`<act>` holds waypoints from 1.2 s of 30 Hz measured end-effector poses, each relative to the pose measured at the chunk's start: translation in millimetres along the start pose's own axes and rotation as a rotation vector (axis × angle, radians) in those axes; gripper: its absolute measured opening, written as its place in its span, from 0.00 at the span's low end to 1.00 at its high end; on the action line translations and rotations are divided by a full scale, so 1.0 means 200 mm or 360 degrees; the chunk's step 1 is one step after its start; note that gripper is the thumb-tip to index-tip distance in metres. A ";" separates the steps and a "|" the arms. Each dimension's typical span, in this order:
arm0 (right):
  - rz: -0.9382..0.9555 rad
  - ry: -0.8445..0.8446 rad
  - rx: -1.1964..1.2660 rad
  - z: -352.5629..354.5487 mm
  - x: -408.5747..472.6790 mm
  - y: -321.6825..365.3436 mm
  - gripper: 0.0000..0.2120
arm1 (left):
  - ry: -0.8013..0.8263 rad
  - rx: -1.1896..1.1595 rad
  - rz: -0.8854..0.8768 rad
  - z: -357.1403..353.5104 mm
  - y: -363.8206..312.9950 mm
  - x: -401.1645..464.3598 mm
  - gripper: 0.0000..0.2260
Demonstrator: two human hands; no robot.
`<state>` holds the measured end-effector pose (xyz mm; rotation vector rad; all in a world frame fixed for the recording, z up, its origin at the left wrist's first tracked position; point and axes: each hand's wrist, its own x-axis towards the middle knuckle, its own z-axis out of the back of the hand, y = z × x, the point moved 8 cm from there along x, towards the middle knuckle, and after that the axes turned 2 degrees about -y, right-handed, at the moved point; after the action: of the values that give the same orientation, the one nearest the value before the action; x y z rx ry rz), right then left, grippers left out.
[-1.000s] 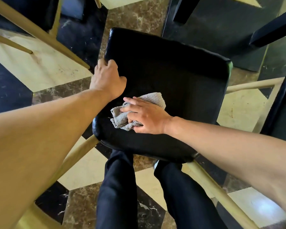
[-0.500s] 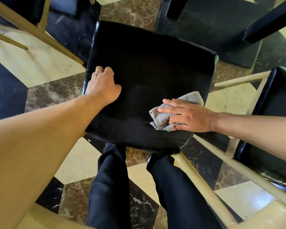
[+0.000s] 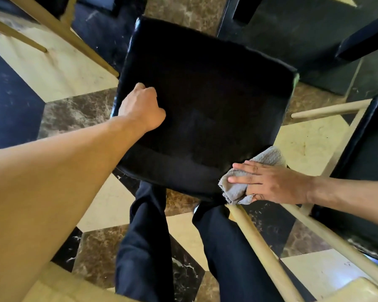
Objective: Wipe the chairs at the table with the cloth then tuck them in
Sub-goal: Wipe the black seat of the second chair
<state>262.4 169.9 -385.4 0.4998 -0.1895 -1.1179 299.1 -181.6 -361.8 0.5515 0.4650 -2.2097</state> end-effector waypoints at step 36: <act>-0.0829 -0.0453 0.0393 0.23 1.55 -0.11 0.10 | 0.0241 -0.0514 0.0090 0.15 0.26 0.36 0.06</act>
<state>361.5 -128.4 -387.2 0.6278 -0.4686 -1.6879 290.6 -272.1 -382.6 0.5504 0.8570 -1.9934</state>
